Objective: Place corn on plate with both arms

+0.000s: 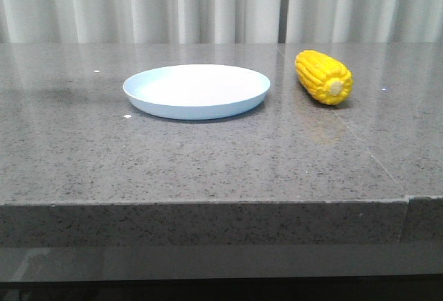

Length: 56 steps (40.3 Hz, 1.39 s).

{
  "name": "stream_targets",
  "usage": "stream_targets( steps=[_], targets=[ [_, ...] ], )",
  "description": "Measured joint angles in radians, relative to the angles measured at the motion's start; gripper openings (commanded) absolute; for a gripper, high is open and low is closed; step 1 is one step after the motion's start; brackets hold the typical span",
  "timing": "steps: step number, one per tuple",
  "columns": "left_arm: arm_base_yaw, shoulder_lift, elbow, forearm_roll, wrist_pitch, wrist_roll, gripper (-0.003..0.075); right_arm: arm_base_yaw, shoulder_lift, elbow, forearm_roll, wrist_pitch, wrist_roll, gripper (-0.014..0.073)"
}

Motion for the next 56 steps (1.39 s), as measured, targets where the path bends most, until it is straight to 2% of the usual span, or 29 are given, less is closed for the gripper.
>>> stream_targets(
  steps=[7,23,30,38,47,56],
  targets=[
    [0.047,-0.133,0.162,0.008,-0.042,-0.003,-0.0020,0.000,0.000,0.000,0.000,0.000,0.000,0.0630],
    [0.034,-0.561,0.734,-0.006,-0.505,-0.004,-0.0020,0.000,0.000,0.000,0.000,0.000,0.000,0.0630],
    [0.034,-0.802,0.952,-0.003,-0.630,-0.004,-0.0020,0.000,0.000,0.000,0.000,0.000,0.000,0.0630],
    [0.034,-1.113,1.116,0.009,-0.668,-0.004,-0.0020,0.000,0.000,0.000,0.000,0.000,0.000,0.0630],
    [0.033,-1.396,1.209,0.019,-0.673,-0.004,-0.0020,0.000,0.000,0.000,0.000,0.000,0.000,0.0630],
    [0.033,-1.522,1.254,0.019,-0.664,-0.004,-0.0020,0.000,0.000,0.000,0.000,-0.001,0.000,0.0630]
  ],
)
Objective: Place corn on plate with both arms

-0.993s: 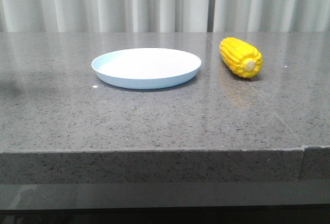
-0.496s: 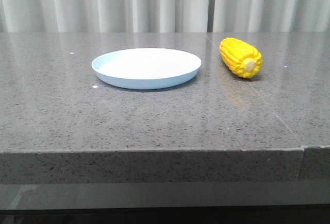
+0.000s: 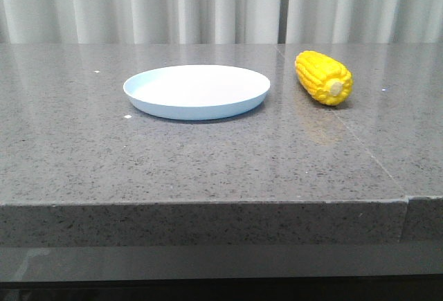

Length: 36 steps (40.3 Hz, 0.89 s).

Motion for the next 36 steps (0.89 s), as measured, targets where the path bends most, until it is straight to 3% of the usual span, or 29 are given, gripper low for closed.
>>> stream_targets(
  steps=[8,16,28,36],
  targets=[
    [0.000,-0.002,0.002,0.000,0.000,0.000,-0.0020,0.000,0.042,-0.011,0.000,-0.043,0.000,0.0630],
    [0.000,-0.002,0.002,0.000,0.000,0.000,-0.0020,0.000,0.304,-0.144,0.000,-0.053,0.000,0.0630],
    [0.000,-0.002,0.002,0.000,0.000,0.000,-0.0020,0.002,0.732,-0.443,0.094,0.082,0.000,0.0630],
    [0.000,-0.002,0.002,0.000,0.000,0.000,-0.0020,0.066,0.964,-0.619,0.128,0.185,0.000,0.0630]
  ],
)
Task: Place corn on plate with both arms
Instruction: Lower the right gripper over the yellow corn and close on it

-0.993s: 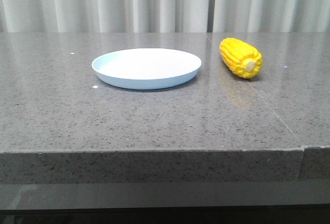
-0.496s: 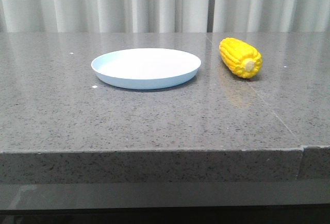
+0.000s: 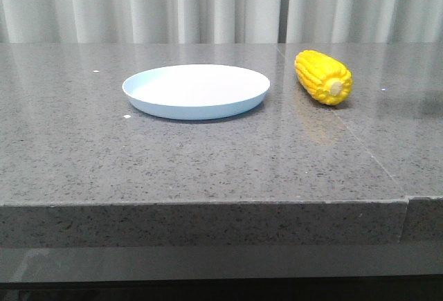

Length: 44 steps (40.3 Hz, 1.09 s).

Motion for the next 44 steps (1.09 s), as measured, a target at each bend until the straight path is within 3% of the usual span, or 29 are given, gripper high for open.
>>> stream_targets(
  steps=[8,20,24,31,35,44],
  targets=[
    [0.000,0.000,0.000,0.000,0.000,0.000,-0.0020,0.072,0.205,-0.181,0.042,0.109,0.000,0.0630],
    [0.000,0.000,0.000,0.000,0.000,0.000,-0.0020,0.079,0.448,-0.340,0.127,0.185,0.000,0.0614],
    [0.000,0.000,0.000,0.001,0.000,0.000,-0.0020,0.079,0.480,-0.351,0.157,0.192,0.000,0.0540],
    [0.000,0.000,0.000,0.001,0.000,0.000,-0.0020,0.079,0.498,-0.358,0.170,0.203,0.000,0.0241],
    [0.000,0.000,0.000,0.001,-0.002,0.000,-0.0020,0.079,0.491,-0.358,0.171,0.207,0.000,0.0125],
    [0.000,0.000,0.000,0.001,-0.002,0.000,-0.0020,0.090,0.415,-0.358,0.171,0.195,0.000,0.0111]
  ],
)
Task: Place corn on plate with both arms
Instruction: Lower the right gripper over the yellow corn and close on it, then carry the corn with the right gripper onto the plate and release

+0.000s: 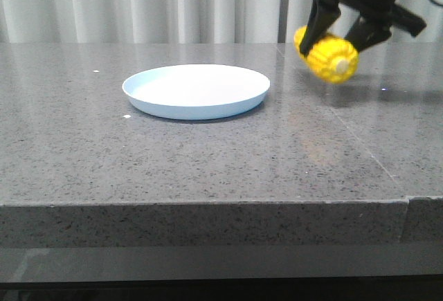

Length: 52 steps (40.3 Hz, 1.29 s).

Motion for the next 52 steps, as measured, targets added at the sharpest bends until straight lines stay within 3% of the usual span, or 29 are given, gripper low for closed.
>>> stream_targets(
  steps=[11,23,29,35,40,44,52],
  targets=[
    [0.000,0.000,0.000,0.000,0.000,0.000,-0.0020,0.148,-0.056,-0.002,0.037,-0.061,0.000,0.0111],
    [0.000,0.000,0.000,0.000,0.000,0.000,-0.0020,0.286,0.068,-0.002,0.174,-0.183,0.000,0.0120],
    [0.000,0.000,0.000,0.000,0.000,0.000,-0.0020,0.287,0.113,-0.002,0.192,-0.215,0.000,0.0241],
    [0.000,0.000,0.000,0.000,0.000,0.000,-0.0020,0.287,0.121,-0.002,0.197,-0.215,0.000,0.0451],
    [0.000,0.000,0.000,0.000,0.000,0.000,-0.0020,0.287,0.121,-0.002,0.197,-0.215,0.000,0.0568],
    [0.000,0.000,0.000,0.000,0.000,0.000,-0.0020,0.287,0.121,-0.002,0.197,-0.215,0.000,0.0608],
    [0.000,0.000,0.000,0.000,0.000,0.000,-0.0020,0.266,0.072,-0.002,0.178,-0.198,0.000,0.0600]
  ],
)
